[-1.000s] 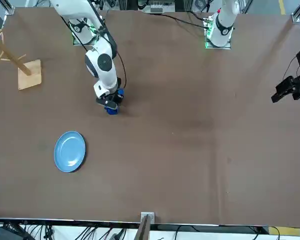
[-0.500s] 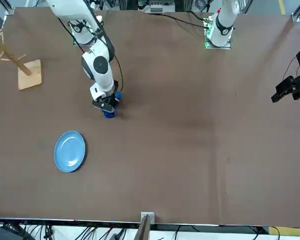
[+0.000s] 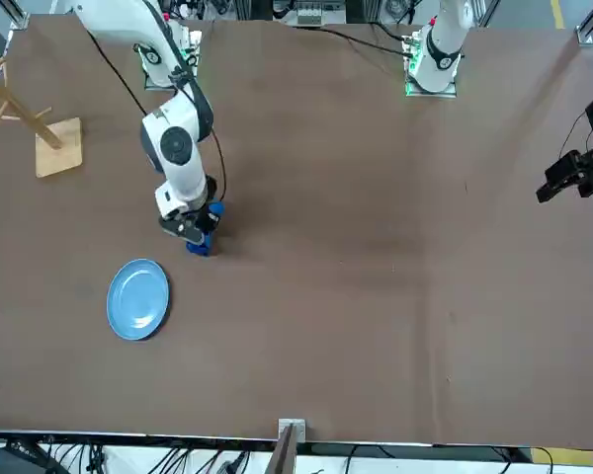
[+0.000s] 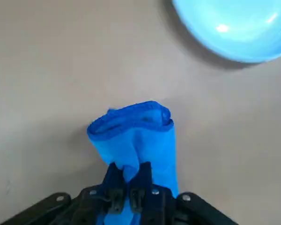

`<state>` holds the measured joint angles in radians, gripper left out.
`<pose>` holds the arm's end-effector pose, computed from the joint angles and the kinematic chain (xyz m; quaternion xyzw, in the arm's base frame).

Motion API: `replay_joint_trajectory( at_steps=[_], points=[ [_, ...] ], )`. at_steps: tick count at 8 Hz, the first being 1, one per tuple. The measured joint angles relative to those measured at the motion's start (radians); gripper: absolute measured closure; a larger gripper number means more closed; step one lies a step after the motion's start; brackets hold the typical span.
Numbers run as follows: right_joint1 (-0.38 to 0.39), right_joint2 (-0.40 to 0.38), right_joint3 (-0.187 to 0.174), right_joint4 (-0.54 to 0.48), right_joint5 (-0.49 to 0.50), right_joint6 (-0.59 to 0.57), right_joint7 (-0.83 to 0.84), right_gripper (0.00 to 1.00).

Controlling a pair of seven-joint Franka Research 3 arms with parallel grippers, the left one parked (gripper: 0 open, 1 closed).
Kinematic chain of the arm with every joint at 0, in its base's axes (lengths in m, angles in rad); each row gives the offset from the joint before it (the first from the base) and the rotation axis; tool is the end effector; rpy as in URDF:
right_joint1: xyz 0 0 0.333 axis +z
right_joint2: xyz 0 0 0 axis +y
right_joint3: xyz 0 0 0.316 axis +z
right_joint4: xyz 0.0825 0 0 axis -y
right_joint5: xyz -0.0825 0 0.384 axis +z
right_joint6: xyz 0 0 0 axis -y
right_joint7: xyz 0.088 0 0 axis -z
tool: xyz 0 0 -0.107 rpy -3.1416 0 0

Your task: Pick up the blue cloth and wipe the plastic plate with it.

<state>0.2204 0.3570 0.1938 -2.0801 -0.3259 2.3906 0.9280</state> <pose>0.5355 0.2306 0.2540 0.9872 -0.1399 0.0338 0.0688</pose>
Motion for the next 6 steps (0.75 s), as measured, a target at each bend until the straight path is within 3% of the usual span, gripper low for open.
replay_joint_trajectory(
  at_steps=[2, 4, 6],
  points=[
    [-0.027, -0.011, 0.000, 0.138, 0.132, -0.181, -0.159, 0.93],
    [-0.070, -0.026, 0.000, 0.286, 0.185, -0.394, -0.282, 0.93],
    [-0.149, -0.033, -0.001, 0.389, 0.210, -0.505, -0.428, 0.93]
  ],
)
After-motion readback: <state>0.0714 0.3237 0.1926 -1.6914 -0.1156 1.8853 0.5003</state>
